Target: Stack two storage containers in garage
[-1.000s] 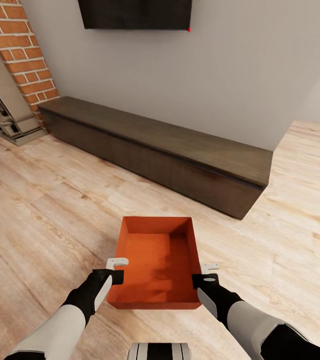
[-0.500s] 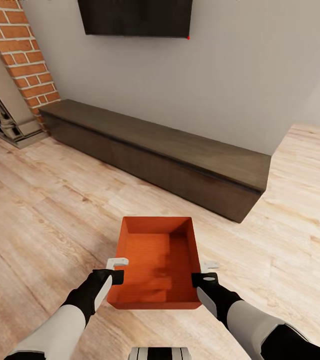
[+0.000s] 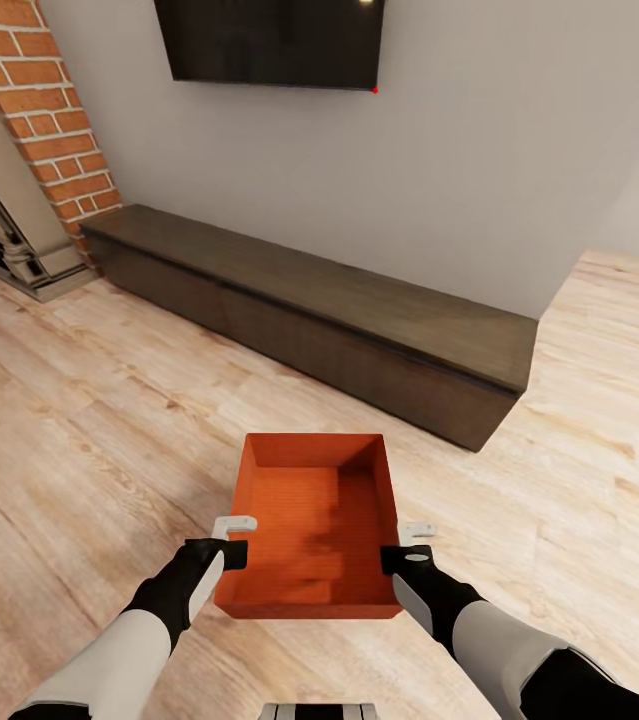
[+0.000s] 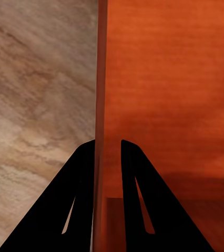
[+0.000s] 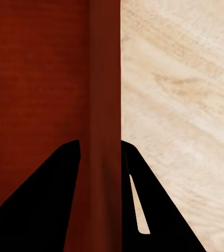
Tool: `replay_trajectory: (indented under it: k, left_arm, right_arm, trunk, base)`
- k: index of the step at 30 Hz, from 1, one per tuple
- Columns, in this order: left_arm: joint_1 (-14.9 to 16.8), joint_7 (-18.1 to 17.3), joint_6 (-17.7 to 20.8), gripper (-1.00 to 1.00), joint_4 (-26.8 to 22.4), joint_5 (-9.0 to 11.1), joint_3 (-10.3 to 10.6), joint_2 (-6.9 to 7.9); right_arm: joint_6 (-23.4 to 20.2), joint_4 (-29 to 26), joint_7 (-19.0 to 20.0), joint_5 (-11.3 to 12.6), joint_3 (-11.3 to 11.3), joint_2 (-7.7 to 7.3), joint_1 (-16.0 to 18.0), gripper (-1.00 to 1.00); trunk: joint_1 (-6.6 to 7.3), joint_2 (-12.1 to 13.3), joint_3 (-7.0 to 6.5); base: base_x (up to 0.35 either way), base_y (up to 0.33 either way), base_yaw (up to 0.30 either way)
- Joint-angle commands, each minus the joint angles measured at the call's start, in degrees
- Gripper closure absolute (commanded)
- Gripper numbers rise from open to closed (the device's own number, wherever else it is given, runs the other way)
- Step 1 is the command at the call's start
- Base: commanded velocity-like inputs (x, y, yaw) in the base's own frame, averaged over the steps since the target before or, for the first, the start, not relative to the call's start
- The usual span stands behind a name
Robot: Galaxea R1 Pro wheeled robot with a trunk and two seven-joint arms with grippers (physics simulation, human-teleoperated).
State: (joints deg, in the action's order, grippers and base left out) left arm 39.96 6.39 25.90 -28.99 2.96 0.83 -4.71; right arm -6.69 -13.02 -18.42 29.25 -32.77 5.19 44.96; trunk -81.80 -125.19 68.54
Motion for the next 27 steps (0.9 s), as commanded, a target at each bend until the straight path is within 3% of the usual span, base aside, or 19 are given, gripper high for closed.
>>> replay_trajectory:
  k: [1,27]
  left_arm:
    - [0.0,0.7,0.5,1.00,-0.1,-1.2,0.1,0.05]
    - [0.0,0.7,0.5,1.00,-0.2,-1.1,0.1,0.05]
  right_arm:
    - [-0.4,-0.1,-0.6,-0.2,-0.4,-0.04,0.0,1.00]
    - [-1.0,-0.1,3.2,-0.3,-0.4,-0.03,0.0,1.00]
  trunk:
    - [0.23,0.4,-0.15]
    - [5.94,10.8,-4.81]
  base:
    - [0.000,0.000,0.000]
    - [0.000,0.000,0.000]
